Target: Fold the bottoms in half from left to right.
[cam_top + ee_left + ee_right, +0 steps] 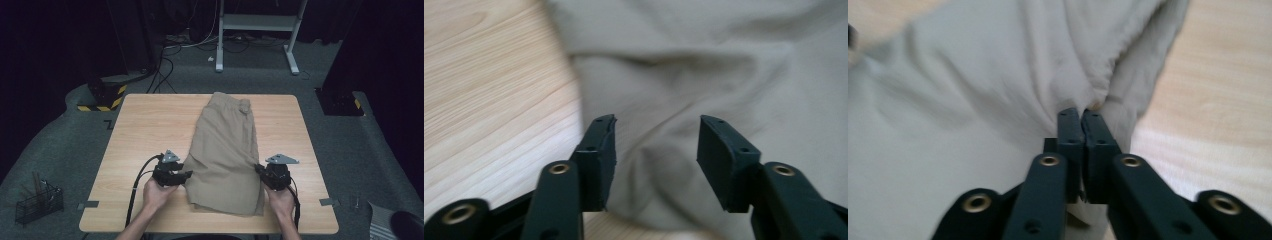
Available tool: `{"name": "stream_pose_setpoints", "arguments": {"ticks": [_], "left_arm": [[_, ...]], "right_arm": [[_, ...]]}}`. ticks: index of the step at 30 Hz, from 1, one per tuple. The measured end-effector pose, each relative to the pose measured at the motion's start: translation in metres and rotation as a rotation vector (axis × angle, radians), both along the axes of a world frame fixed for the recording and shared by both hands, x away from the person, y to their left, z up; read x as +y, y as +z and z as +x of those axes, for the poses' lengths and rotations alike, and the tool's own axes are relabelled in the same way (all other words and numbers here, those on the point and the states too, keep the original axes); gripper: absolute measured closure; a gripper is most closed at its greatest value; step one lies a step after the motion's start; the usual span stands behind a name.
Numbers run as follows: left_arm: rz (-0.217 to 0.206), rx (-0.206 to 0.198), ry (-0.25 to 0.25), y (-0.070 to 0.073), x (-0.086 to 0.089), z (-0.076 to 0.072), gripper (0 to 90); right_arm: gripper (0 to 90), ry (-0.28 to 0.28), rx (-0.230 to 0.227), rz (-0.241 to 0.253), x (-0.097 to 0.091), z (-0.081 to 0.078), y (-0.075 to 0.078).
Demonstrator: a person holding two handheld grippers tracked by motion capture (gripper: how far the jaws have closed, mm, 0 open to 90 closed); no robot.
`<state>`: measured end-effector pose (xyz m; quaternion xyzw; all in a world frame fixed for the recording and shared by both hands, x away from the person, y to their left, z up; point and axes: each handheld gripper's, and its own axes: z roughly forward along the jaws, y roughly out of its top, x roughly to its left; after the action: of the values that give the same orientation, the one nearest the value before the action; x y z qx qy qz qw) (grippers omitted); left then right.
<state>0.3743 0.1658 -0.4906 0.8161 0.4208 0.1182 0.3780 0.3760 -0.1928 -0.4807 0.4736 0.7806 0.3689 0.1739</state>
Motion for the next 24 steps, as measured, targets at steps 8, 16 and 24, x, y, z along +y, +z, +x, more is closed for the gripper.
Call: {"name": "stream_pose_setpoints", "arguments": {"ticks": [8,16,24], "left_arm": [[0.025,0.02,-0.011,-0.012,-0.01,-0.009,42.0],[0.014,0.001,0.002,-0.005,-0.011,-0.007,39.6],[0.061,0.001,-0.003,-0.013,-0.023,-0.001,40.9]], "right_arm": [[59.5,0.007,0.016,0.045,-0.009,-0.026,-0.007],[88.9,0.054,-0.004,0.016,-0.007,-0.032,-0.002],[79.9,-0.016,0.042,-0.038,-0.018,-0.014,-0.006]]}}
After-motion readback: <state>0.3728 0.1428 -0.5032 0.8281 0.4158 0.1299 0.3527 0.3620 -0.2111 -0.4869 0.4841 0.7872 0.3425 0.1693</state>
